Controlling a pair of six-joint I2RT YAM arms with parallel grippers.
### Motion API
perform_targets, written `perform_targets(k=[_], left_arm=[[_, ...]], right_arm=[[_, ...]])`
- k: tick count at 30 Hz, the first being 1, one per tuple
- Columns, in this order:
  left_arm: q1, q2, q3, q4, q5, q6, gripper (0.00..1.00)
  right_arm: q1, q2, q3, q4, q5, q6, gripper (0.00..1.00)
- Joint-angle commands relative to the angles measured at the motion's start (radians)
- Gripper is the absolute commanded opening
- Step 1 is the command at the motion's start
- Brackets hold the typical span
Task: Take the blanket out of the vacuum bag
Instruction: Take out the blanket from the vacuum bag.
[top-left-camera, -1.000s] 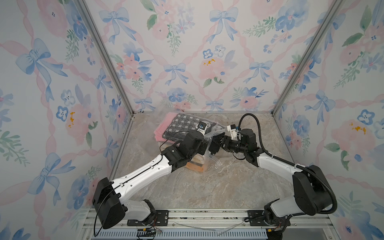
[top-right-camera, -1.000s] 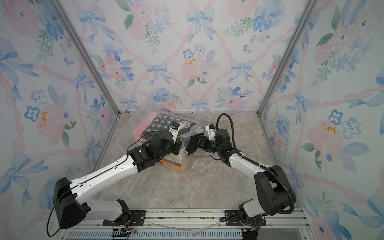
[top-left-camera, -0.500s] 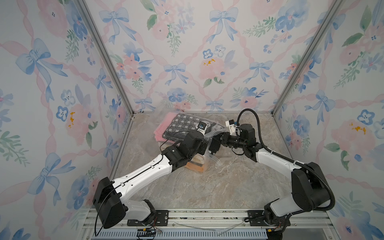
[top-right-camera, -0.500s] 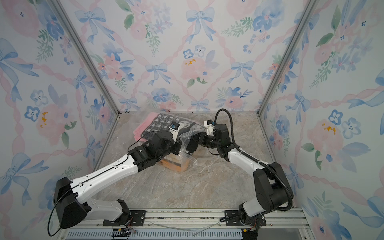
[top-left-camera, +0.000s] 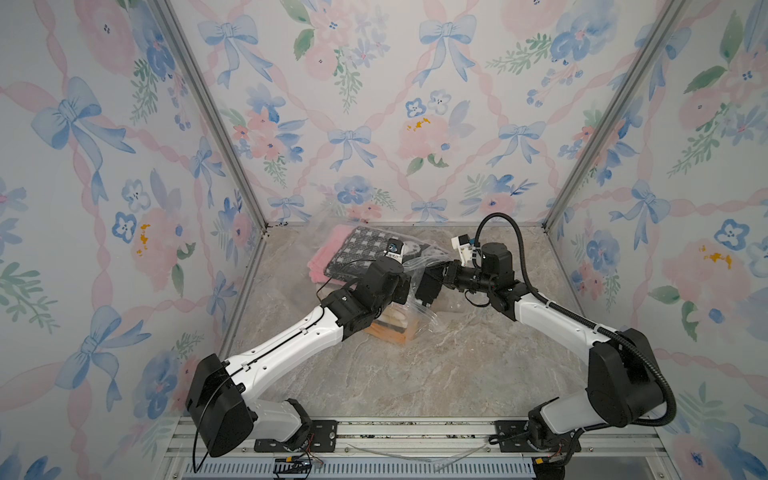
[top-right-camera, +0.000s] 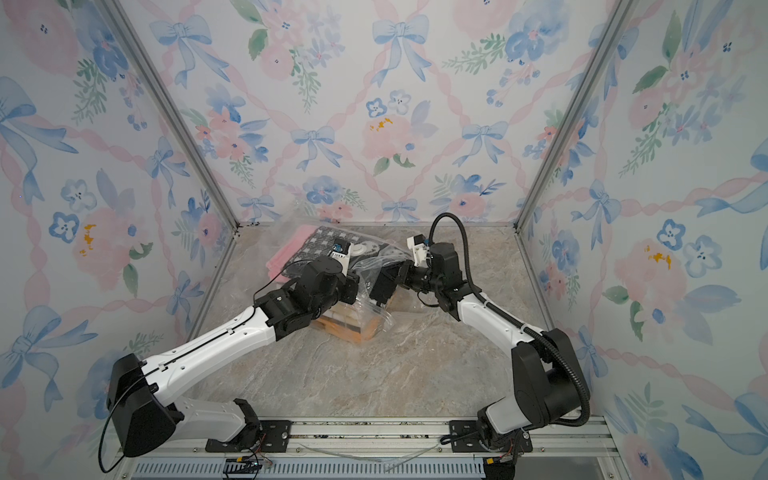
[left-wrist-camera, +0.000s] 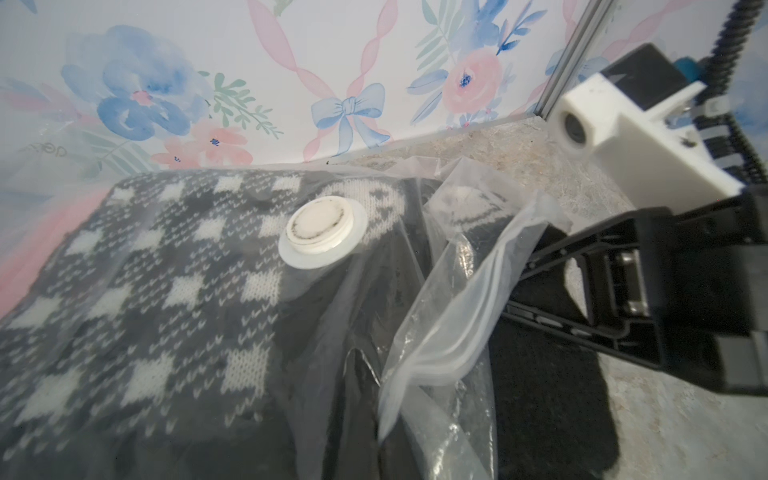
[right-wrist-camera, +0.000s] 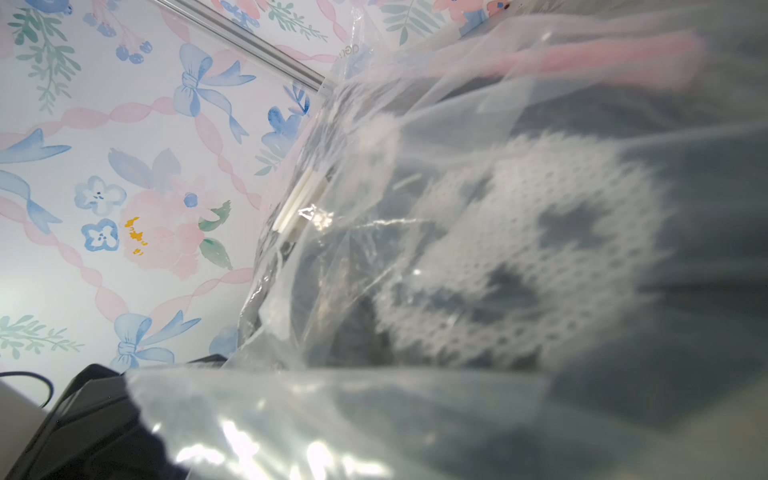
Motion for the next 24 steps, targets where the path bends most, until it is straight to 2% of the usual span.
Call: perform_targets(k=[1, 7, 12, 15, 17, 20, 24], left_arm=[[0.021, 0.013, 0.040, 0.012, -0.062, -0.054, 0.00], [0.023, 0.023, 0.055, 0.014, -0.086, -0.050, 0.00], [0.023, 0.012, 0.037, 0.018, -0.065, -0.053, 0.00], [0.022, 0.011, 0.030, 0.020, -0.041, -0.052, 0.00], [0.022, 0.010, 0.029, 0.020, -0.031, -0.051, 0.00], [0.022, 0.005, 0.025, 0.021, -0.028, -0.051, 0.00], [0.022, -0.001, 0.020, 0.020, -0.024, -0.049, 0.00]], right_arm=[[0.008, -0.108, 0.009, -0.018, 0.006, -0.022, 0.00], [-0.023, -0.177, -0.053, -0.085, 0.047, -0.037, 0.00], [-0.046, -0.159, -0.113, -0.060, 0.050, -0.035, 0.00], [-0.048, -0.112, -0.151, 0.027, 0.028, -0.007, 0.40], [-0.048, -0.086, -0.174, 0.087, 0.022, 0.019, 0.59], [-0.050, -0.071, -0.191, 0.119, 0.050, 0.026, 0.71], [-0.064, -0.061, -0.190, 0.112, 0.069, 0.018, 0.76]])
